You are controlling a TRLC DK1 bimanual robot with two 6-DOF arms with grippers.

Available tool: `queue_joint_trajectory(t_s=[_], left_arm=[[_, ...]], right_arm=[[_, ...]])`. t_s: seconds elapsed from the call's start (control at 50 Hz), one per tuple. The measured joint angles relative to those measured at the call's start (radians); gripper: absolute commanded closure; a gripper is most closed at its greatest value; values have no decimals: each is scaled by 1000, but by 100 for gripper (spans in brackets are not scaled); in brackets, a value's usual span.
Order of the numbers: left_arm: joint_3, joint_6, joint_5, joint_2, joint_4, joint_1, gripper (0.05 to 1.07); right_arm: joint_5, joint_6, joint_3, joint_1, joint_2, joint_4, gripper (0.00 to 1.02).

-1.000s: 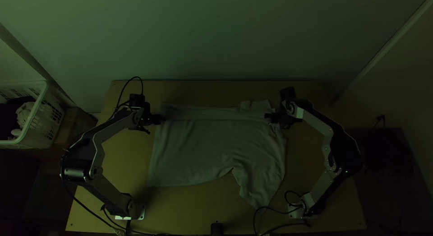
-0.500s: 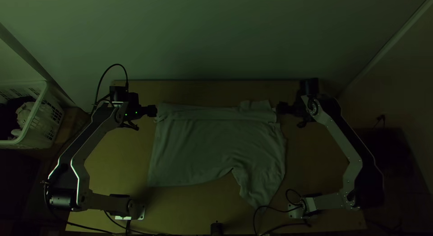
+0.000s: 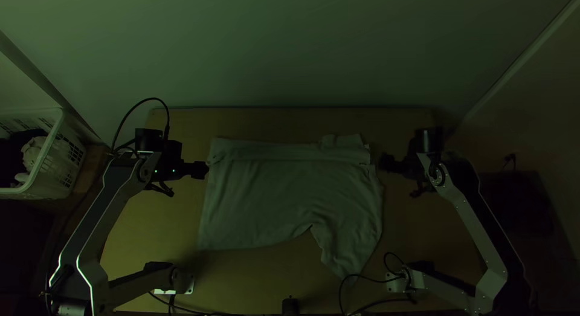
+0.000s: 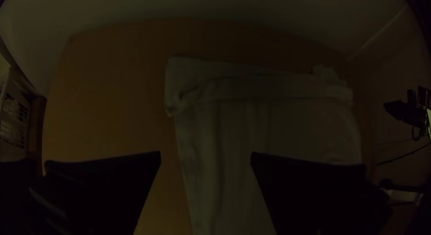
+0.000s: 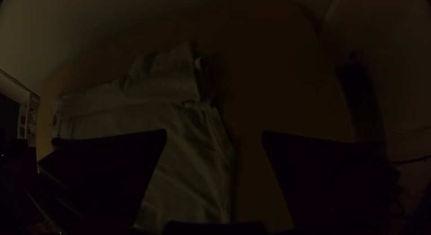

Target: Fold the t-shirt

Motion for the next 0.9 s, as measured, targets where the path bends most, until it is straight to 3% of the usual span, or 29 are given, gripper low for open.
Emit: queue_joint_trajectory(t_s=[0.52, 0.9], left_arm=[[-214, 14, 0, -234, -226, -26, 10], [-334, 59, -77, -268, -317, -142, 11]], right_arm=[[-11, 159, -227, 174, -235, -109, 4], [-83, 244, -327, 180, -316, -167, 7]])
